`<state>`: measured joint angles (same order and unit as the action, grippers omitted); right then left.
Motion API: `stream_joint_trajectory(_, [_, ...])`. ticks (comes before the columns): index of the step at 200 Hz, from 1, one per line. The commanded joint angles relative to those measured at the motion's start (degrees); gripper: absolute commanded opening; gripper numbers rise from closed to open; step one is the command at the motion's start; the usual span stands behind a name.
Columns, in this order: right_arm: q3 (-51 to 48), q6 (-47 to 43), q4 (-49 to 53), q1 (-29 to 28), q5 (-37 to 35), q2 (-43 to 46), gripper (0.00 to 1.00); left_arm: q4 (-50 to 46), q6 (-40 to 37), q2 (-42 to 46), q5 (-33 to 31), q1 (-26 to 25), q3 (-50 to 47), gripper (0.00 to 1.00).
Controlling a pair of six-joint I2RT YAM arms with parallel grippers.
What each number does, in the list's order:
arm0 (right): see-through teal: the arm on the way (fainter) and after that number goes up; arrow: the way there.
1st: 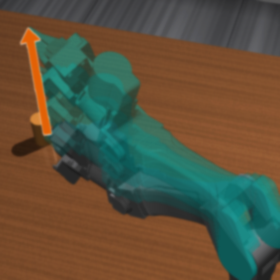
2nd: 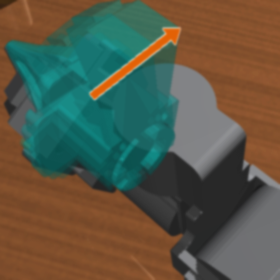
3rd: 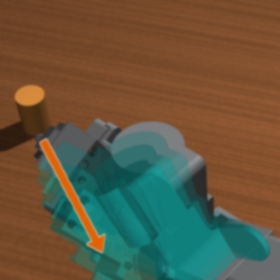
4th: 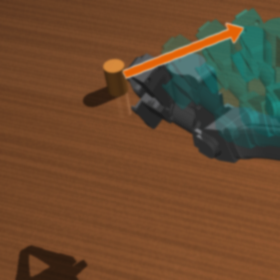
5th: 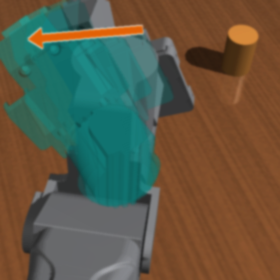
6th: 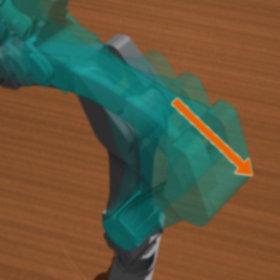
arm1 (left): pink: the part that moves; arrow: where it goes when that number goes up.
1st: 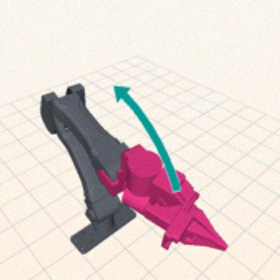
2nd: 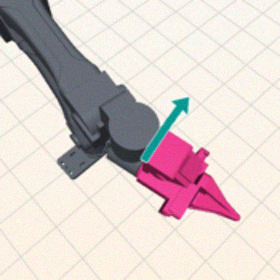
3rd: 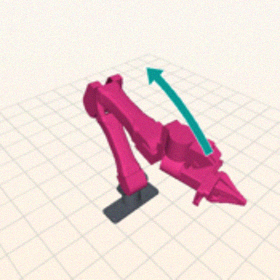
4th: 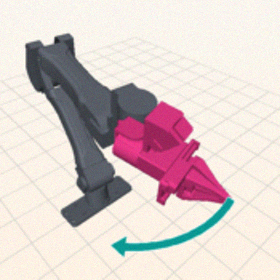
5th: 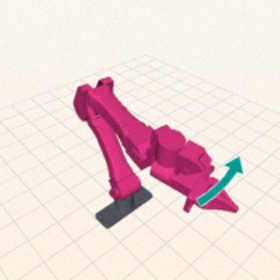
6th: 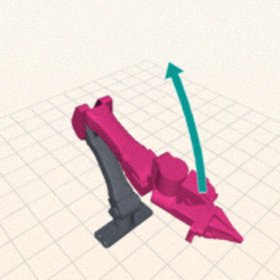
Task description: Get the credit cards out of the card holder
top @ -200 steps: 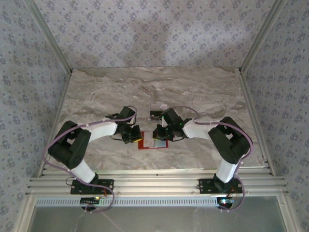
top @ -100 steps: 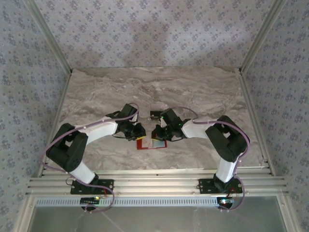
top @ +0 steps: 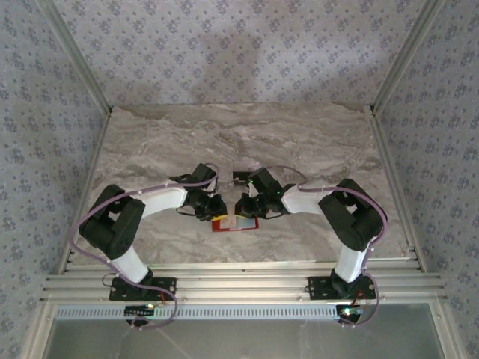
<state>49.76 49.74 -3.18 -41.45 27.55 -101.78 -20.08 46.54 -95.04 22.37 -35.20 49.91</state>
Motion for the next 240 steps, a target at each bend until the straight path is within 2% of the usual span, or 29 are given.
stream_joint_trajectory(1, [-0.35, -0.43, 3.74, -0.28, -2.49, 1.6, 0.0, -5.46, -1.99, -1.47, -3.77, -0.38, 0.71, 0.18])
stream_joint_trajectory(99, [-1.3, -0.43, 4.11, 0.33, -3.47, 3.51, 0.0, -7.63, -2.46, -1.28, -6.06, -0.43, 1.15, 0.14])
stream_joint_trajectory(156, [-1.37, 0.07, 1.16, 0.12, -0.81, 1.38, 0.0, -7.49, -2.13, 1.42, -6.7, -1.06, 2.02, 0.14])
stream_joint_trajectory(240, [-1.51, 1.69, -3.2, -0.12, 1.53, -1.32, 0.0, -18.13, -3.32, 6.6, -17.03, -1.03, 2.72, 0.12])
